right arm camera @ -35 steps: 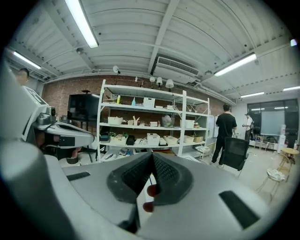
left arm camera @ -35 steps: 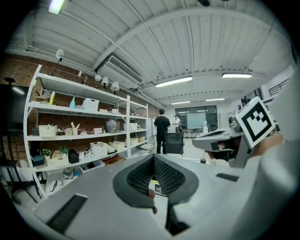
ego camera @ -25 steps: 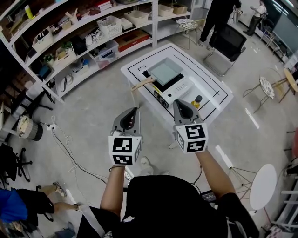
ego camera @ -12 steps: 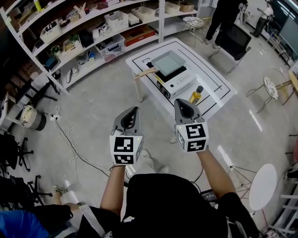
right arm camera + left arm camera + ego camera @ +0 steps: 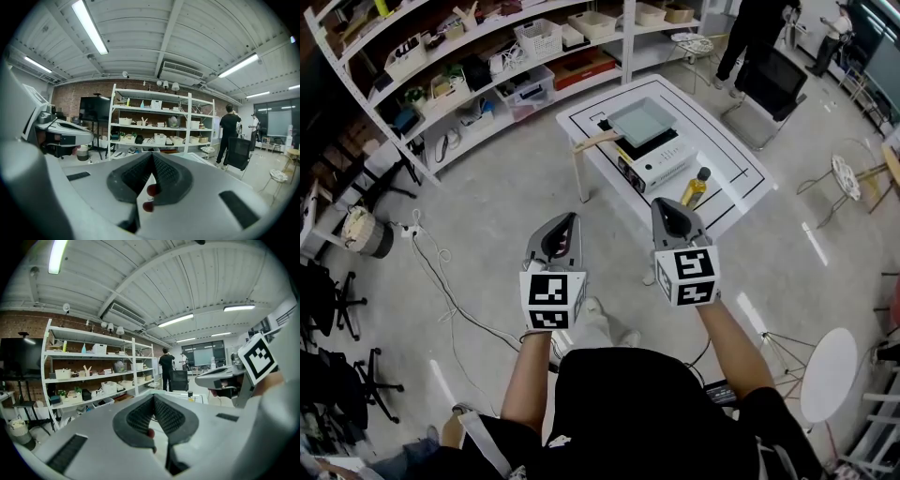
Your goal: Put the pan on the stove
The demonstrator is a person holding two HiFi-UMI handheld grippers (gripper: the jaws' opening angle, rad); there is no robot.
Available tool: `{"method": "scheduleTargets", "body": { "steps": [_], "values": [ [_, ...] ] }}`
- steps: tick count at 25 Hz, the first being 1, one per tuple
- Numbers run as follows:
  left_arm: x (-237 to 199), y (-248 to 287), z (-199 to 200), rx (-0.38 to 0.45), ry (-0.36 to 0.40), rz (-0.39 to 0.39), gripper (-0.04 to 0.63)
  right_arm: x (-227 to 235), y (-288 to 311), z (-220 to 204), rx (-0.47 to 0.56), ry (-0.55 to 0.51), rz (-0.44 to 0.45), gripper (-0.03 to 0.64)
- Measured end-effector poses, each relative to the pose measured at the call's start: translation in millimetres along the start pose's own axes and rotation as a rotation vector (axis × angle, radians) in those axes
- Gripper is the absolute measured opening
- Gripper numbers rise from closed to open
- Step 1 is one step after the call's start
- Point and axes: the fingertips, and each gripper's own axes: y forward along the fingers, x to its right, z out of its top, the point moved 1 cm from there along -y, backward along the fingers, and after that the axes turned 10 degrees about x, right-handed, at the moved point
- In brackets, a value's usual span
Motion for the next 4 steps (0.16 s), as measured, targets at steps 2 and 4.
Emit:
{"method": "scheduleTargets", "body": {
  "steps": [2, 4],
  "values": [
    [-1.6, -1.7, -0.3, -0.001, 0.001, 0.003, 0.011, -1.5, -0.8, 0.8, 0.002, -0.006, 0.000, 0.000],
    [-3.3, -3.5, -0.8, -0.002, 0.002, 0.007, 0.011, -3.5, -1.3, 1.2, 0.003, -0.012, 0.000, 0.000]
  ]
}}
